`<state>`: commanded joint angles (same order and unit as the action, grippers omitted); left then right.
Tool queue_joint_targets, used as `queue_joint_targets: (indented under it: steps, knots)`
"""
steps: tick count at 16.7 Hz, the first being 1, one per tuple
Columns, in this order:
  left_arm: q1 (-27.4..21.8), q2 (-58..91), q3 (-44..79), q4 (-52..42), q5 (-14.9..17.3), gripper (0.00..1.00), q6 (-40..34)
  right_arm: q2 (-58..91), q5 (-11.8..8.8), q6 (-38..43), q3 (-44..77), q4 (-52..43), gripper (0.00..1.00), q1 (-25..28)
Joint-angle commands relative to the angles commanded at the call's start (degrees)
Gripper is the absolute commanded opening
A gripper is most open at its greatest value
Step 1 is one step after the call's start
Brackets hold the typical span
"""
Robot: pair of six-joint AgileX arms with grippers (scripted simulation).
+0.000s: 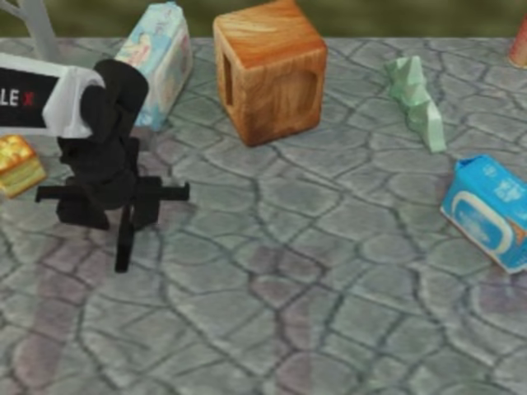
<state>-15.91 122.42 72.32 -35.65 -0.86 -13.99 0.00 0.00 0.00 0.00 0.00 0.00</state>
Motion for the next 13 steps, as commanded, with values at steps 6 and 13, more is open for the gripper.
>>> queue_joint_targets:
  steps: [6,13]
  knots:
    - [0.0,0.0,0.0,0.0,0.0,0.00,0.0,0.0,0.0,0.0,0.0,0.0,1.00,0.0]
    - [0.1,-4.9,-0.6,7.6,3.2,0.00,2.3,0.0,0.0,0.0,0.0,0.0,1.00,0.0]
